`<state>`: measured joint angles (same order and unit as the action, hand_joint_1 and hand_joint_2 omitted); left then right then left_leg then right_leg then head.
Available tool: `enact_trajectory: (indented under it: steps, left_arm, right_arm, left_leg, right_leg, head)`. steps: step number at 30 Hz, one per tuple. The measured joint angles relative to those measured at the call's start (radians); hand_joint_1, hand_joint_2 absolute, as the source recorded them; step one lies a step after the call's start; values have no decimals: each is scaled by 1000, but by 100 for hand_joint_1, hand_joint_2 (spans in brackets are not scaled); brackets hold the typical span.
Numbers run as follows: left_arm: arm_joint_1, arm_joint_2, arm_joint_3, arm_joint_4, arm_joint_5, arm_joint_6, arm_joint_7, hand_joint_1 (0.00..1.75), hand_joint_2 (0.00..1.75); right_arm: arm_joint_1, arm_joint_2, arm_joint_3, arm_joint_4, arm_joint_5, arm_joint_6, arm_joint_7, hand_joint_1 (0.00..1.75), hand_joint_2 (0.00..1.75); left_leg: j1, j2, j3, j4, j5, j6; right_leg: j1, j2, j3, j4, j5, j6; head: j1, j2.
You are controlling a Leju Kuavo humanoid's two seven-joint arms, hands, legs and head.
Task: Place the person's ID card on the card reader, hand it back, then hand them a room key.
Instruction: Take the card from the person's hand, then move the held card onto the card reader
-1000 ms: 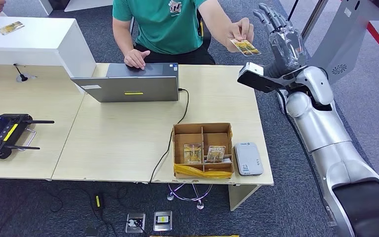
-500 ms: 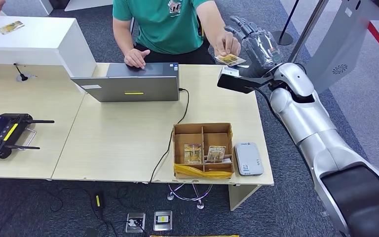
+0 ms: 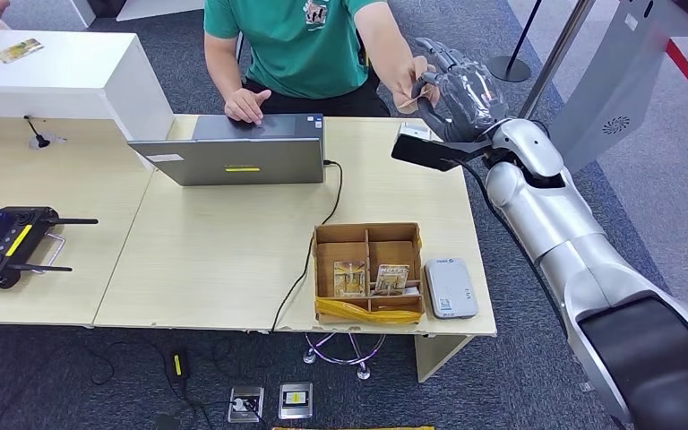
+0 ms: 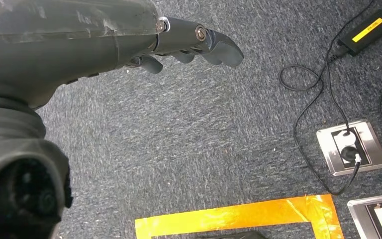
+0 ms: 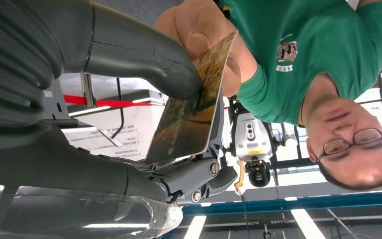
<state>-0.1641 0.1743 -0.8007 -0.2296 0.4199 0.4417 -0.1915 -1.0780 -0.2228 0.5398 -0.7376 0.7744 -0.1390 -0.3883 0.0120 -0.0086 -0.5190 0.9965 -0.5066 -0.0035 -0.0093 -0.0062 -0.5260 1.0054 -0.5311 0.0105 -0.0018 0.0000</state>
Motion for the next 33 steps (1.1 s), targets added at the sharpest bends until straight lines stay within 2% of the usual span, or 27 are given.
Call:
enact_trajectory:
  steps: [10, 16, 21, 27, 33]
  left_arm:
    - [0, 0, -2, 0, -2, 6, 0, 0, 0]
    - [1, -2, -3, 0, 19, 21, 8, 0, 0]
    - [3, -5, -3, 0, 40, 30, 18, 0, 0]
    - [6, -9, -2, 0, 70, 48, 29, 0, 0]
    - [8, -13, 0, 0, 96, 66, 41, 0, 0]
  right_arm:
    - [2, -10, 0, 4, -6, -11, 11, 175, 175]
    - [32, -33, -1, 1, -64, -15, 21, 175, 175]
    - [125, -84, -16, -42, -122, -13, 69, 175, 175]
    - [292, -171, -72, -158, -171, 11, 140, 175, 175]
    - [420, -243, -136, -254, -189, 35, 161, 175, 175]
  left_leg:
    - [0, 0, 0, 0, 0, 0]
    - [0, 0, 0, 0, 0, 0]
    - [0, 0, 0, 1, 0, 0]
    - [0, 0, 0, 1, 0, 0]
    - [0, 2, 0, 1, -1, 0]
  right_leg:
    - [0, 1, 0, 0, 0, 0]
    - [0, 1, -1, 0, 0, 0]
    - [0, 1, 0, 0, 0, 0]
    - [0, 0, 0, -1, 0, 0]
    - [0, 1, -1, -1, 0, 0]
  head:
    - [0, 0]
    - [0, 0]
    - [0, 0]
    - [0, 0]
    - [0, 0]
